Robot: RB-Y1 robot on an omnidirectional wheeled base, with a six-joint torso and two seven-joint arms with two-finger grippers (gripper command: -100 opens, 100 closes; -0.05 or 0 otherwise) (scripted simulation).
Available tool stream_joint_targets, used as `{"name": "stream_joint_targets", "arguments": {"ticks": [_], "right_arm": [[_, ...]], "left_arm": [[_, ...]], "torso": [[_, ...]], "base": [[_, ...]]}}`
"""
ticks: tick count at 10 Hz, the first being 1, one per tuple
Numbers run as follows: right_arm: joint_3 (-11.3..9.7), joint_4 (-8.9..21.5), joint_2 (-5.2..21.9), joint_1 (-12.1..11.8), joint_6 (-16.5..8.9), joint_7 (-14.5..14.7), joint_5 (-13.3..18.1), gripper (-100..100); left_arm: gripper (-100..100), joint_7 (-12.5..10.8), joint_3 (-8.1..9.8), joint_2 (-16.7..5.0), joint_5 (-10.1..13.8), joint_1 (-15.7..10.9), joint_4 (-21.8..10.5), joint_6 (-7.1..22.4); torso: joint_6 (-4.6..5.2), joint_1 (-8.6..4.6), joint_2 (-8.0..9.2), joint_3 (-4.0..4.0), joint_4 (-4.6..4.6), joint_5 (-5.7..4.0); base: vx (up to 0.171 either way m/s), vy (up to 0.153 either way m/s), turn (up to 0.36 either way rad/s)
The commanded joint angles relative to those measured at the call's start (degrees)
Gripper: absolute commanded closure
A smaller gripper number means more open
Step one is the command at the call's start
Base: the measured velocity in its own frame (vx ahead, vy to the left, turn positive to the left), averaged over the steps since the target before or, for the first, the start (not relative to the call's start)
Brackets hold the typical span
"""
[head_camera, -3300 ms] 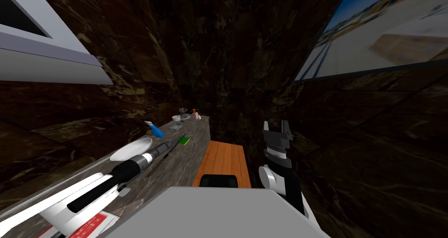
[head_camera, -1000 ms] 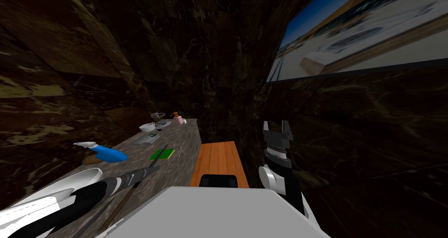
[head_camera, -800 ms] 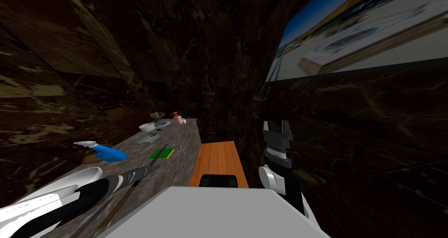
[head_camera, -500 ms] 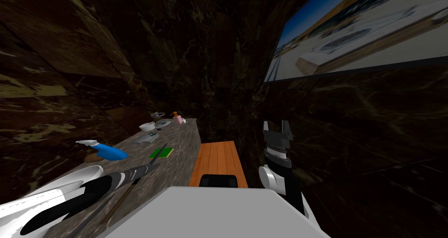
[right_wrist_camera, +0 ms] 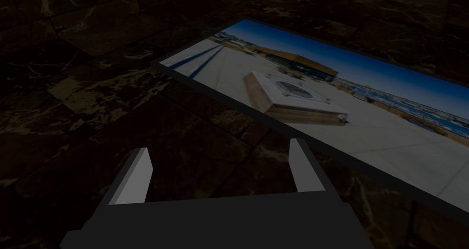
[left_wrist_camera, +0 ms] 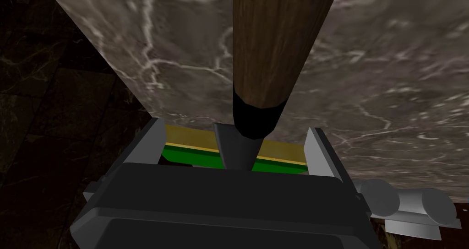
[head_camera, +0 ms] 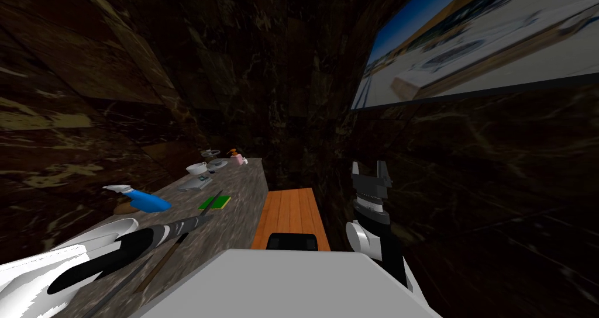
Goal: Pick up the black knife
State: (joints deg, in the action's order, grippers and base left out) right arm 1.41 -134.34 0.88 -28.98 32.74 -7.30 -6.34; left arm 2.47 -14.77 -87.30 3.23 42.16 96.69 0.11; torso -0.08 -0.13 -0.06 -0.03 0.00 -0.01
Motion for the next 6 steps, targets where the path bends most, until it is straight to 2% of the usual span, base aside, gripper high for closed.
{"name": "stream_joint_targets", "arguments": {"ticks": [1,2,3,4,6], "right_arm": [[0.0,0.0,0.0,0.0,0.0,0.0,0.0,0],[0.0,0.0,0.0,0.0,0.0,0.0,0.0,0],[0.0,0.0,0.0,0.0,0.0,0.0,0.0,0],[0.0,0.0,0.0,0.0,0.0,0.0,0.0,0],[0.0,0.0,0.0,0.0,0.0,0.0,0.0,0]], "left_arm": [[-100,0.1,-2.77,-0.9,1.1,-2.9,-2.9,-1.7],[-100,0.1,-2.77,-0.9,1.1,-3.6,-2.9,-1.7],[-100,0.2,-2.14,-0.7,0.9,-2.6,-2.3,-1.4],[100,0.2,-2.18,-0.7,0.9,-2.7,-2.4,-1.5],[100,0.2,-2.17,-0.8,0.9,-2.7,-2.4,-1.4]], "torso": [[0.0,0.0,0.0,0.0,0.0,0.0],[-0.01,-0.04,0.02,0.01,0.0,-0.01],[0.0,-0.02,0.01,0.01,0.01,-0.01],[-0.01,0.05,0.0,0.0,0.0,0.0],[0.0,0.1,-0.03,-0.01,-0.01,0.05]], "base": [[-0.018,-0.045,0.008],[-0.013,-0.036,0.007],[-0.004,-0.013,0.001],[0.0,0.0,0.0],[0.0,0.0,0.0]]}}
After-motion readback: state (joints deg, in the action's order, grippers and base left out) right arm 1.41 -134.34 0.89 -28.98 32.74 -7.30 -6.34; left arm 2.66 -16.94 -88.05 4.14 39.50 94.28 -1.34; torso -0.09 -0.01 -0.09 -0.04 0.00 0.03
